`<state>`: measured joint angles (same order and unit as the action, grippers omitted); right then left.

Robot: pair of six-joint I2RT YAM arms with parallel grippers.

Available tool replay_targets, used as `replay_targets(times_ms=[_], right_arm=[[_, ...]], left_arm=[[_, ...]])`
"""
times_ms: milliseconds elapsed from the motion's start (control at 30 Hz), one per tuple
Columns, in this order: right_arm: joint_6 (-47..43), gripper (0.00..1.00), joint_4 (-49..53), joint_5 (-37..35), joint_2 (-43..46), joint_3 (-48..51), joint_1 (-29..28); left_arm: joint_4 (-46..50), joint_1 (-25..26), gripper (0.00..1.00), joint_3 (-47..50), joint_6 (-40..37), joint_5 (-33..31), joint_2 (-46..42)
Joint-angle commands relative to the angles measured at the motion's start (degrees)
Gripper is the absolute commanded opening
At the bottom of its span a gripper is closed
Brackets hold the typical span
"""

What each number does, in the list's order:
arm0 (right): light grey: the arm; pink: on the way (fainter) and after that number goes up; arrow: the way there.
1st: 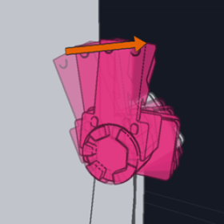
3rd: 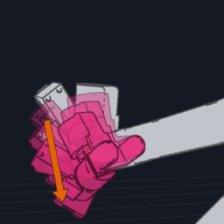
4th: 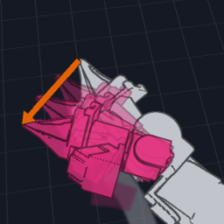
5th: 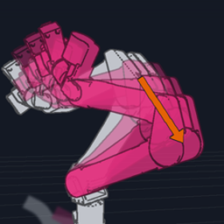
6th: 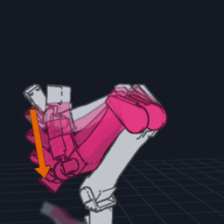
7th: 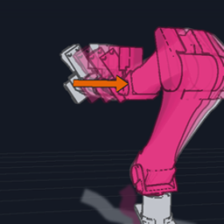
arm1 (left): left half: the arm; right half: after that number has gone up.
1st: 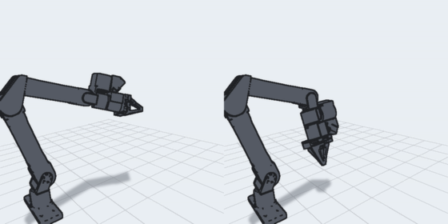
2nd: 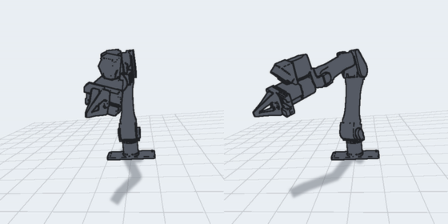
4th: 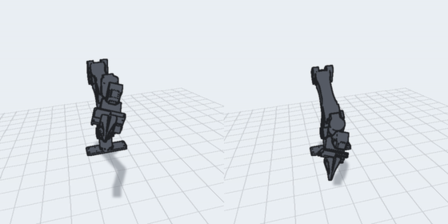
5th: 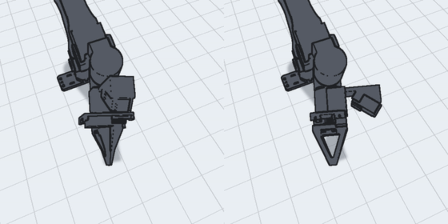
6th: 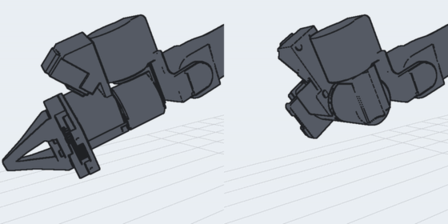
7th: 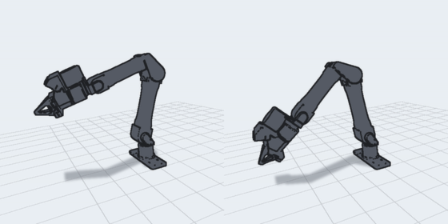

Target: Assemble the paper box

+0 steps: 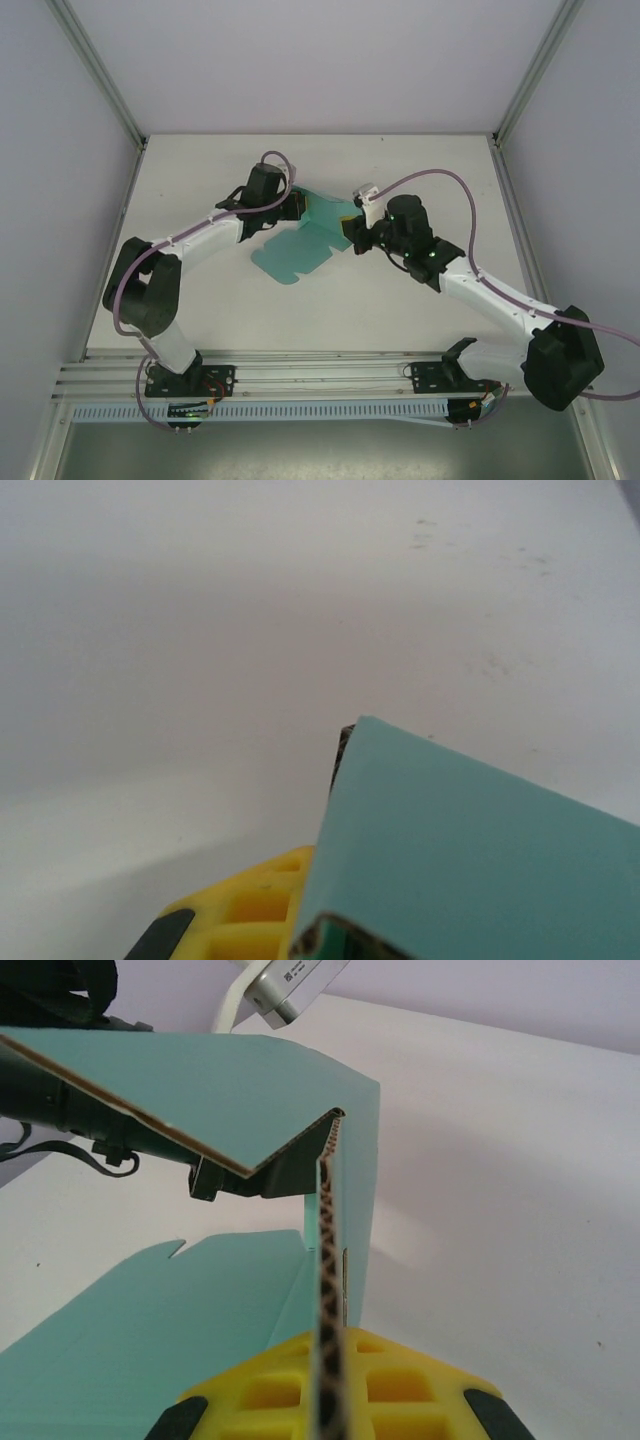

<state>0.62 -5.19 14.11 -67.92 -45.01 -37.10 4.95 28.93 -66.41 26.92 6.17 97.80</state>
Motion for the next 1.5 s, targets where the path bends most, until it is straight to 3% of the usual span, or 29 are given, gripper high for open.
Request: replay_targets(times_ms=[0, 133, 267, 367, 500, 633, 1067, 1167, 1367, 1467], right_arm=[[0.53, 0.00, -1.85, 5.46, 2.44, -2.54, -0.88], [0.39, 0.00, -2.05, 5.15, 2.42, -2.59, -0.87], [0.26, 0.00, -1.69, 5.46, 2.61, -2.71, -0.87], [0.27, 0.00, -1.53, 6.19, 2.92, -2.84, -0.89], [0.08, 0.00, -1.44, 6.19, 3.23, -2.74, -0.89], [0.37, 0.00, -1.58, 6.61, 3.20, -2.91, -0.87], [-0.13, 0.00, -0.61, 6.99, 3.45, -3.54, -0.88], [-0.25, 0.00, -0.29, 6.99, 3.42, -3.64, -0.85], [-0.24, 0.00, -0.55, 7.95, 3.28, -3.59, -0.86], [-0.15, 0.00, -0.36, 8.00, 2.97, -3.67, -0.88]], left_arm=[[9.35, -4.23, 0.00, -1.98, 4.74, -27.71, 4.41], [9.47, -4.21, 0.00, -1.79, 3.44, -24.98, 4.86], [-2.53, -4.22, 0.00, 3.60, -1.82, -10.75, 1.47], [-6.30, -4.22, 0.20, 5.15, -3.77, -3.98, 0.46], [-4.85, -4.26, 0.32, 4.36, -5.34, 0.93, -1.45], [-9.39, -4.33, 0.41, 7.25, -6.20, 7.63, -3.00], [-15.16, -5.28, 0.44, 10.73, -8.49, 25.30, -4.18], [-16.01, -5.28, 0.46, 11.47, -9.42, 27.73, -4.56], [-13.91, -5.28, 0.32, 10.16, -8.48, 20.91, -3.65], [-13.91, -5.28, 0.30, 8.94, -8.07, 19.92, -2.89]])
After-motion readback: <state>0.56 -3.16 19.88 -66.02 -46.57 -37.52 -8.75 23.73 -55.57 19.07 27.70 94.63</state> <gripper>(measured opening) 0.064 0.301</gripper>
